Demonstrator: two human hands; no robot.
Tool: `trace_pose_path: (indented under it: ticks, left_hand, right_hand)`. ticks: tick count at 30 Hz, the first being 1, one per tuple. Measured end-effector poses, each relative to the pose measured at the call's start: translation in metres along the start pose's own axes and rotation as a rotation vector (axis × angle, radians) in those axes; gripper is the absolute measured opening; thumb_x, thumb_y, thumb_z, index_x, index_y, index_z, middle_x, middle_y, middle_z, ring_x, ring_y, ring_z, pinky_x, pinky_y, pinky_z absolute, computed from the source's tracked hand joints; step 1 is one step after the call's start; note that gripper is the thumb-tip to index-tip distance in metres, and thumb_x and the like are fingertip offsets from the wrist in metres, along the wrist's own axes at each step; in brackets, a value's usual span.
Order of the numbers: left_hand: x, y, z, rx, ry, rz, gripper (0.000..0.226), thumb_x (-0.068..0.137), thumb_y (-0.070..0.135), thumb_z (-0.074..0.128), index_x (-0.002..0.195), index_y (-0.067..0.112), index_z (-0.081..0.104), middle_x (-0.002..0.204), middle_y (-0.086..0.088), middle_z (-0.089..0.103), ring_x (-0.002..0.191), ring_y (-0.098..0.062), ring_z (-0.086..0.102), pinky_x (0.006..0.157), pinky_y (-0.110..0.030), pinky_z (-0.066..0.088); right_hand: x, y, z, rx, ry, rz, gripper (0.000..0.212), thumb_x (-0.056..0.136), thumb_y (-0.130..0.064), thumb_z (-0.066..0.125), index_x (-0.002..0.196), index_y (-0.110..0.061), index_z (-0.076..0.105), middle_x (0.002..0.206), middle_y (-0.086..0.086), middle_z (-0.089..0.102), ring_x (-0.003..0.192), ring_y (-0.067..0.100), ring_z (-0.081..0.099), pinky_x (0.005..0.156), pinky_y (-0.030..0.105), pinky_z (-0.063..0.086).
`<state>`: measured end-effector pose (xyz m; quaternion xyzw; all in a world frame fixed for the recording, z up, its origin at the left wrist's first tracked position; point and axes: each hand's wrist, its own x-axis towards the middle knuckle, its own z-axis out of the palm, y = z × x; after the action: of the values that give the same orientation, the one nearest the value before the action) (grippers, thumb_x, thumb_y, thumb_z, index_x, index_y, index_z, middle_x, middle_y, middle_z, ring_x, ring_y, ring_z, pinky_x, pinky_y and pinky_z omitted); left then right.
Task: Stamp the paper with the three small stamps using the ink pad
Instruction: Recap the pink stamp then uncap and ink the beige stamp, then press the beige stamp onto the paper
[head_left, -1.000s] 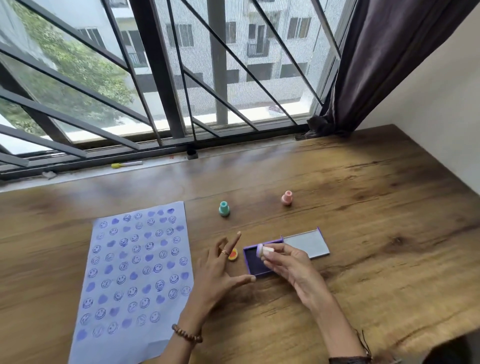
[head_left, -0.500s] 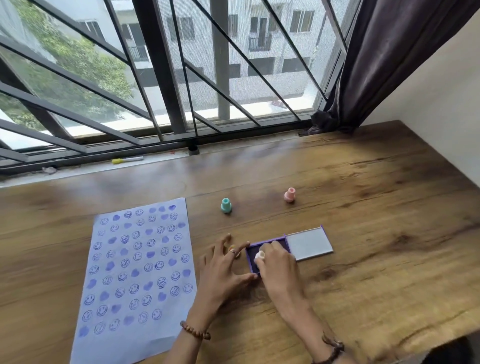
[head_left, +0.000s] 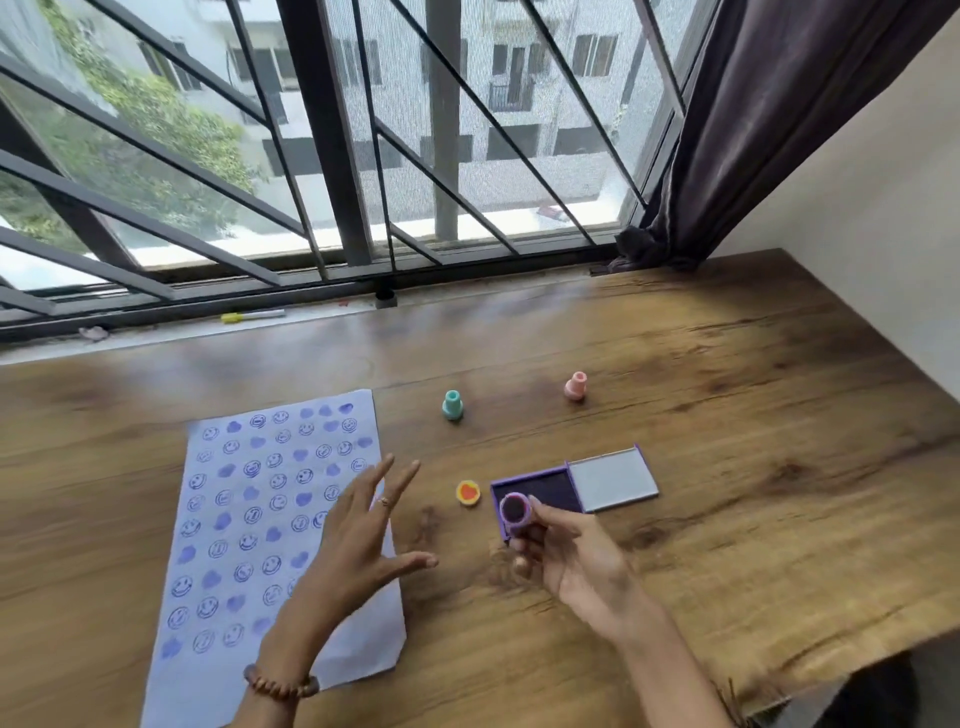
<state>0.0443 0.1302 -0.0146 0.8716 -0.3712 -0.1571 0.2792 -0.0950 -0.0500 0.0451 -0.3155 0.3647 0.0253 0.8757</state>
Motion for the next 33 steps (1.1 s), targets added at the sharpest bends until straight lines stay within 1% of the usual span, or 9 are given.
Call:
trace_pose_path:
  ticks: [4,9,11,16,19,24,28,31,33]
  left_hand:
    - [-0.022,-0.038,-0.024,0.153,-0.155,0.011,0.109,0.058,0.061,0.074,0.136,0.041,0.001,0.147,0.020,-0.006,0.140,-0.011,-0.016,0.116,-0.041,-0.001]
    - [-0.043,-0.072,-0.037,0.227,-0.304,0.002,0.113,0.050,0.073,0.067,0.135,0.046,-0.001,0.148,0.016,-0.020,0.137,-0.012,-0.028,0.114,-0.044,-0.013]
    - [-0.050,-0.078,-0.037,0.227,-0.312,-0.023,0.113,0.049,0.077,0.064,0.134,0.048,-0.005,0.147,0.014,-0.025,0.136,-0.012,-0.029,0.114,-0.045,-0.013]
    - [-0.062,-0.076,-0.023,0.189,-0.238,-0.082,0.110,0.052,0.078,0.060,0.132,0.049,-0.011,0.143,0.015,-0.029,0.132,-0.014,-0.033,0.112,-0.050,-0.016]
    - [-0.067,-0.070,-0.015,0.123,-0.180,-0.112,0.108,0.057,0.070,0.065,0.132,0.048,-0.008,0.143,0.017,-0.026,0.130,-0.012,-0.033,0.112,-0.051,-0.017]
    - [-0.068,-0.072,-0.020,-0.015,-0.249,-0.090,0.113,0.054,0.057,0.077,0.139,0.044,0.004,0.143,0.018,-0.023,0.133,-0.014,-0.032,0.111,-0.051,-0.019]
    - [-0.065,-0.079,-0.031,-0.046,-0.355,-0.059,0.113,0.059,0.047,0.080,0.143,0.036,0.004,0.152,0.007,-0.022,0.139,-0.021,-0.028,0.110,-0.052,-0.019]
    - [-0.066,-0.080,-0.034,-0.076,-0.396,-0.036,0.115,0.059,0.043,0.081,0.143,0.034,0.002,0.148,0.010,-0.027,0.136,-0.019,-0.032,0.110,-0.051,-0.020]
    - [-0.066,-0.080,-0.034,-0.090,-0.401,-0.032,0.115,0.060,0.042,0.081,0.143,0.034,0.001,0.140,0.015,-0.031,0.132,-0.015,-0.035,0.109,-0.050,-0.022]
  right_hand:
    - [-0.004,0.018,0.016,0.218,-0.128,0.120,0.023,0.076,-0.017,0.049,0.067,-0.003,0.064,0.061,0.007,0.054,0.056,0.015,0.044,0.044,0.022,0.046]
    - [-0.009,0.041,0.040,0.310,-0.184,0.165,0.020,0.074,-0.014,0.050,0.073,0.001,0.063,0.061,0.009,0.053,0.050,0.015,0.050,0.045,0.022,0.048]
    - [-0.009,0.050,0.048,0.340,-0.213,0.166,0.017,0.065,-0.010,0.064,0.076,0.002,0.062,0.062,0.009,0.052,0.051,0.016,0.050,0.046,0.022,0.048]
    - [-0.007,0.079,0.059,0.389,-0.266,0.126,0.038,0.045,-0.004,0.084,0.077,0.004,0.064,0.066,0.010,0.052,0.053,0.017,0.051,0.048,0.024,0.050]
    - [-0.002,0.099,0.063,0.343,-0.149,0.099,0.021,0.058,-0.009,0.075,0.075,0.002,0.067,0.066,0.010,0.055,0.054,0.017,0.053,0.049,0.023,0.052]
    - [0.010,0.130,0.070,-0.147,0.158,-0.252,0.017,0.086,-0.015,0.057,0.075,-0.011,0.070,0.068,-0.003,0.069,0.065,0.009,0.061,0.062,0.019,0.055]
    - [0.013,0.140,0.080,-0.715,0.373,-0.479,0.010,0.083,-0.021,0.064,0.074,-0.018,0.068,0.077,-0.006,0.072,0.074,0.013,0.064,0.073,0.028,0.053]
    - [0.009,0.146,0.089,-1.095,0.428,-0.555,0.005,0.080,-0.025,0.063,0.077,-0.023,0.066,0.085,-0.005,0.066,0.076,0.011,0.062,0.072,0.028,0.052]
    - [0.007,0.149,0.095,-1.252,0.406,-0.553,0.007,0.084,-0.025,0.059,0.084,-0.021,0.064,0.089,-0.005,0.060,0.077,0.015,0.061,0.075,0.036,0.053]
